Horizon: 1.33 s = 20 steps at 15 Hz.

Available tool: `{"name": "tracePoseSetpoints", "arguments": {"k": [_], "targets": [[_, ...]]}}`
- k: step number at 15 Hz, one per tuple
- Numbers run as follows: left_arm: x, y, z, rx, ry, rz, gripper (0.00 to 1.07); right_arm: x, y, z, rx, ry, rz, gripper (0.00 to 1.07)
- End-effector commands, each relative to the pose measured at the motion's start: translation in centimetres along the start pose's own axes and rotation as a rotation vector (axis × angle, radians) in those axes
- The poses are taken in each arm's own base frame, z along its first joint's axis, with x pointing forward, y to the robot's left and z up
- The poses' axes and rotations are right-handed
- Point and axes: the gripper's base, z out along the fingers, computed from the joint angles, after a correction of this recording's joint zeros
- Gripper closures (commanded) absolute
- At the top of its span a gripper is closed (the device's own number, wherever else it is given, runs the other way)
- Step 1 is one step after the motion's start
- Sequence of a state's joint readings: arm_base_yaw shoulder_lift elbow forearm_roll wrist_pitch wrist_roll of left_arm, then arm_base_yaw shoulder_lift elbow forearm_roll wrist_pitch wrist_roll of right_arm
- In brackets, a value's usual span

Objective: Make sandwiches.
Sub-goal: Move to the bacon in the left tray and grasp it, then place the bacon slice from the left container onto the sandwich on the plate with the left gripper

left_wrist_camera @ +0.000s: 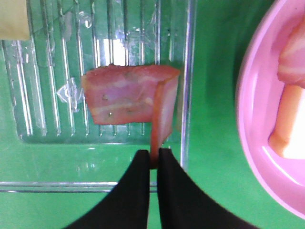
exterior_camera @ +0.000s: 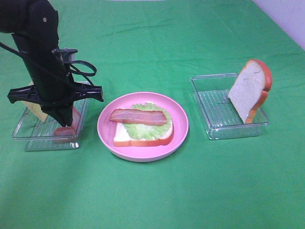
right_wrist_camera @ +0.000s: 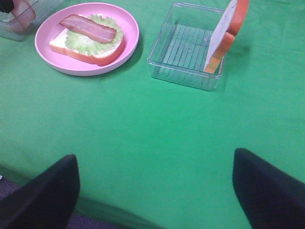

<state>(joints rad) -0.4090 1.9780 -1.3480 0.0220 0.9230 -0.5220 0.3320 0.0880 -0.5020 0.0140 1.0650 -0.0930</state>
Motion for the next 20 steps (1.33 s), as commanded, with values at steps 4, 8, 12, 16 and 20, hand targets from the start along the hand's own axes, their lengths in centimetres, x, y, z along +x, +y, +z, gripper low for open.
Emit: {"name": "tracePoseSetpoints", "arguments": {"k": [4,8,12,16,20], "targets": [[-0.2,0.2,0.0,-0.023,-0.024,0.010,1.07,0.0,0.0,-0.1,0.004,-0.021,0.001,0.27],[-0.4,0.1,-2.0,0.015,-0.094,0.014,1.07,0.0,0.0,-0.1,0.004,-0.021,0.001,0.27],[-1.7,-1.4,-5.0,0.106,-0.136,0.055,1.07,0.0,0.0,-0.1,0.004,-0.021,0.001,0.27],[-3.4,-3.7,-10.3,0.292,-0.195,0.113,1.07,0.0,0.0,-0.1,0.004,-0.021,0.001,0.27],[-3.7,-5.7,-12.3,0.515,-0.223,0.154,1.07,0.0,0.0,-0.1,0.004,-0.021,0.001,0.27]]}}
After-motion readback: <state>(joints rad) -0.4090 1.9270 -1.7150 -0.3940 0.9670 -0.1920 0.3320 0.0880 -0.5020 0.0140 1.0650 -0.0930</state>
